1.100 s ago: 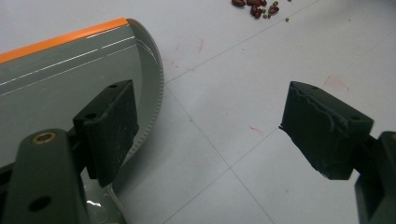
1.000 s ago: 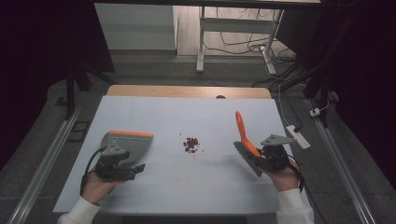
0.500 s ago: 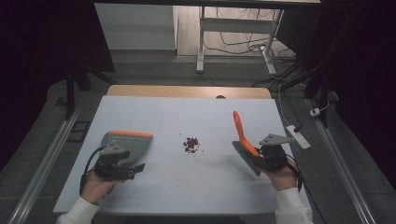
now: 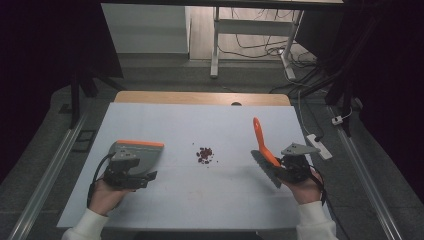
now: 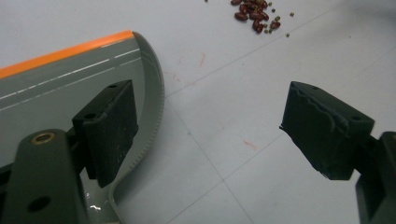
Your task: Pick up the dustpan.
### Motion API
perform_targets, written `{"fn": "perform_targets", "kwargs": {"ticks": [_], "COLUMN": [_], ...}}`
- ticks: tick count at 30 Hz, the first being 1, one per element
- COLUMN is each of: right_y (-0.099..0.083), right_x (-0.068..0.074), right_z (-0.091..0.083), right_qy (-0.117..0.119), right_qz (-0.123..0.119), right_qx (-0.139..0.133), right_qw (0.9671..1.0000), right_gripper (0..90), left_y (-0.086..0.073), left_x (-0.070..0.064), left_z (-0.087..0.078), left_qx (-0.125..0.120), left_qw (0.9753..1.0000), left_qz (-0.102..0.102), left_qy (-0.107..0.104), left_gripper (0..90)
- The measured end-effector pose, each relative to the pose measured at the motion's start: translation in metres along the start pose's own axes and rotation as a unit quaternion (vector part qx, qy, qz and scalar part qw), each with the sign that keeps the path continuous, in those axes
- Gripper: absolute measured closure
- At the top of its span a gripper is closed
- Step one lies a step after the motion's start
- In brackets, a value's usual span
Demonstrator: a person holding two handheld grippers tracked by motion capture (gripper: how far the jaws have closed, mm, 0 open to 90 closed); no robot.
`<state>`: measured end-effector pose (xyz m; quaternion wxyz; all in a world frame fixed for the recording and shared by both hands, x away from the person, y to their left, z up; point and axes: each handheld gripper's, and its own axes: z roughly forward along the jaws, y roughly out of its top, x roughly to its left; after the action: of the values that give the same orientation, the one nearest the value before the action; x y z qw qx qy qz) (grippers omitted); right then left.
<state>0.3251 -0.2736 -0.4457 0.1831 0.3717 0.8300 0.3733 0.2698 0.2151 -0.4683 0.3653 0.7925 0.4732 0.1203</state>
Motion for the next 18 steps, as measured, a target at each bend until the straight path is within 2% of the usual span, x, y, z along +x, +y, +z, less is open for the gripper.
{"fn": "perform_targets", "kwargs": {"ticks": [5, 10, 12, 15, 18], "right_y": [-0.002, -0.001, -0.001, -0.001, 0.001], "right_x": [0.000, 0.002, 0.003, 0.004, 0.006], "right_z": [0.000, -0.005, -0.006, -0.007, -0.009], "right_qy": [-0.007, -0.007, -0.005, -0.007, -0.009], "right_qz": [-0.003, -0.001, -0.001, -0.004, -0.007], "right_qx": [0.004, -0.002, -0.004, -0.003, -0.005], "right_qw": [1.0000, 1.0000, 1.0000, 1.0000, 0.9999], "right_gripper": [69.6, 69.6, 69.6, 69.6, 69.6], "left_y": [0.011, 0.012, 0.012, 0.010, 0.006], "left_x": [-0.001, 0.000, 0.002, 0.010, 0.018], "left_z": [-0.007, -0.012, -0.012, -0.012, -0.015], "left_qx": [0.007, 0.010, 0.016, 0.027, 0.027], "left_qw": [0.9998, 0.9996, 0.9995, 0.9983, 0.9974], "left_qz": [0.008, 0.002, 0.002, 0.000, -0.017], "left_qy": [0.017, 0.025, 0.029, 0.052, 0.065], "left_gripper": [18.8, 18.4, 17.9, 17.1, 15.8]}}
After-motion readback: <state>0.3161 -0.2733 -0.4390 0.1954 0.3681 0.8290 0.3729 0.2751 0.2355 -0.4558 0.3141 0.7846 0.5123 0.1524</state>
